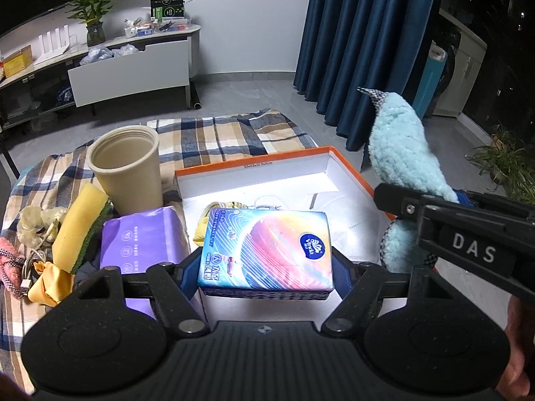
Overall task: Organize soft objects
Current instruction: 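Carry the sock and tissue pack with both grippers over the white box, then open the right gripper to drop the sock while the left releases the tissue pack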
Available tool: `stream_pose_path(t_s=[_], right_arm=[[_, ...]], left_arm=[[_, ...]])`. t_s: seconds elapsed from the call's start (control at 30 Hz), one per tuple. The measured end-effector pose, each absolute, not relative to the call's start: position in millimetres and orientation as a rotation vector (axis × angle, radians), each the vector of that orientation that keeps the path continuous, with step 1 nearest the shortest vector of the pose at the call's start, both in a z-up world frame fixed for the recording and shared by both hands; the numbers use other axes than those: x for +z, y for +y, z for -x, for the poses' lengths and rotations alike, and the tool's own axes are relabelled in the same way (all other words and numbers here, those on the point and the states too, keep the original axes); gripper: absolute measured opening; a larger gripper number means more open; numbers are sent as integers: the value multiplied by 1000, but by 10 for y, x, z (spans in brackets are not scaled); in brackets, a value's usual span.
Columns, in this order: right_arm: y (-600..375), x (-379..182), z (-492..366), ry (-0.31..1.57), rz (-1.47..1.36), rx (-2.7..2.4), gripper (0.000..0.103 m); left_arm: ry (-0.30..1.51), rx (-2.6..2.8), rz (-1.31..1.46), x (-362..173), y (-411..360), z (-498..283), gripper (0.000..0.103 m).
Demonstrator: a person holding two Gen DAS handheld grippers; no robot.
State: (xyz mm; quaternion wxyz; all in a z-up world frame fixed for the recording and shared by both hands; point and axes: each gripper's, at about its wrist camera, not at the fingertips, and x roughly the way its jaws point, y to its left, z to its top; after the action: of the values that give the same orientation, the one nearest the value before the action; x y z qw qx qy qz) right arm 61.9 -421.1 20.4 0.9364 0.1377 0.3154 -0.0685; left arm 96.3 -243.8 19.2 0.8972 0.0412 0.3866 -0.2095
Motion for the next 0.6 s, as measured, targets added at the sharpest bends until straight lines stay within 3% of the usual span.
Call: stream_pose_path(t_s=[0.47, 0.53, 0.6], right_arm=[[-4285, 101, -776, 667, -280, -112, 42], [-4288, 91, -807, 668, -280, -107, 49], [-4307, 87, -821, 662, -283, -118, 63]], left_arm=[[819, -459, -118, 115, -2553, -992, 76], [823, -468, -121, 101, -2570, -1009, 76], [826, -494, -120, 86, -2589, -1014, 78]])
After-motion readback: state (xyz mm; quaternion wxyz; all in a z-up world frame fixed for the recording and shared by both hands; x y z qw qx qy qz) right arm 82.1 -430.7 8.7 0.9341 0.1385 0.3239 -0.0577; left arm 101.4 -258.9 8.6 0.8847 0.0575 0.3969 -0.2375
